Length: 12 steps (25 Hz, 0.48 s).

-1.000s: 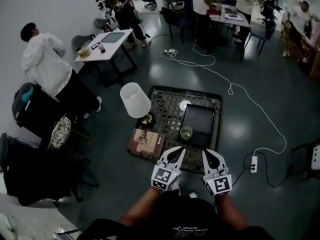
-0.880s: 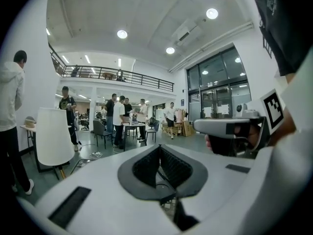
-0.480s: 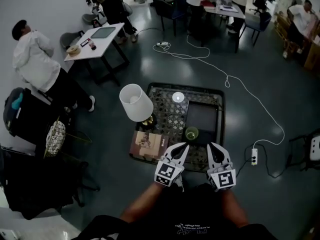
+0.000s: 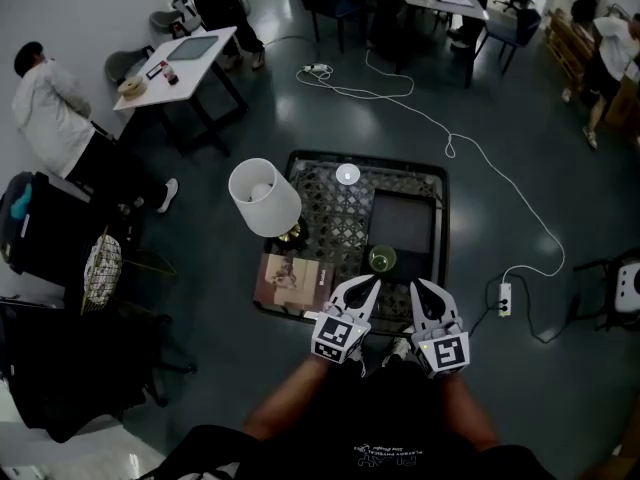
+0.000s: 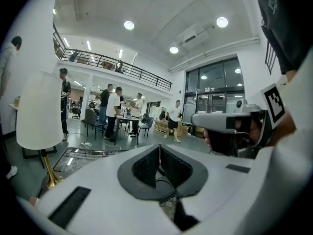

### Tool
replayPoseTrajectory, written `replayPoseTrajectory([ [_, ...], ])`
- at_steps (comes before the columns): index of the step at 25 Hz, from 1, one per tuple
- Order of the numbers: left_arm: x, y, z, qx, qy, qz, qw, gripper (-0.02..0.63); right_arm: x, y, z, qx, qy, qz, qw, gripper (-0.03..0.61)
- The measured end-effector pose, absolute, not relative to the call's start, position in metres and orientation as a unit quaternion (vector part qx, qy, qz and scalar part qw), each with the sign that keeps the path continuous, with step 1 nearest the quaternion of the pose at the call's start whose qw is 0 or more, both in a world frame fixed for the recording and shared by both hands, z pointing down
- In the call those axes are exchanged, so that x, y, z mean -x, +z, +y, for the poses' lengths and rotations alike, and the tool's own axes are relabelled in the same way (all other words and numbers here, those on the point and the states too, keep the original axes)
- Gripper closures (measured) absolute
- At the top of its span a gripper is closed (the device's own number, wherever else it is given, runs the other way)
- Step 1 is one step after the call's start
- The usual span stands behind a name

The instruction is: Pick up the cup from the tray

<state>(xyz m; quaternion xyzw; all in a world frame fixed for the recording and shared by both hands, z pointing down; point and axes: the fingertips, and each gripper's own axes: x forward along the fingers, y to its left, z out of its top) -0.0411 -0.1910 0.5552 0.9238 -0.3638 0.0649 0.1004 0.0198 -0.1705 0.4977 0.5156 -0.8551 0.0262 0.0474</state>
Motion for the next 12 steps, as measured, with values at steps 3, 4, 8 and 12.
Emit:
replayPoseTrajectory([
  [3, 0.040, 0.563, -0.194, -0.922, 0.075, -0.367, 0.094, 0.601, -0.022, 0.503, -0.175, -0.514, 0.036, -0.856, 0.043, 0.571],
  [4, 0.040, 0.566, -0.195, -0.921, 0.078, -0.370, 0.094, 0.601, -0.022, 0.501, -0.177, -0.511, 0.035, -0.858, 0.043, 0.569],
  [8, 0.039, 0.580, -0.205, -0.912, 0.092, -0.388, 0.092, 0.598, -0.023, 0.502, -0.186, -0.494, 0.034, -0.868, 0.045, 0.571],
  [12, 0.032, 0.595, -0.210, -0.905, 0.124, -0.398, 0.082, 0.507, -0.029, 0.511, -0.190, -0.480, 0.044, -0.875, 0.047, 0.571],
])
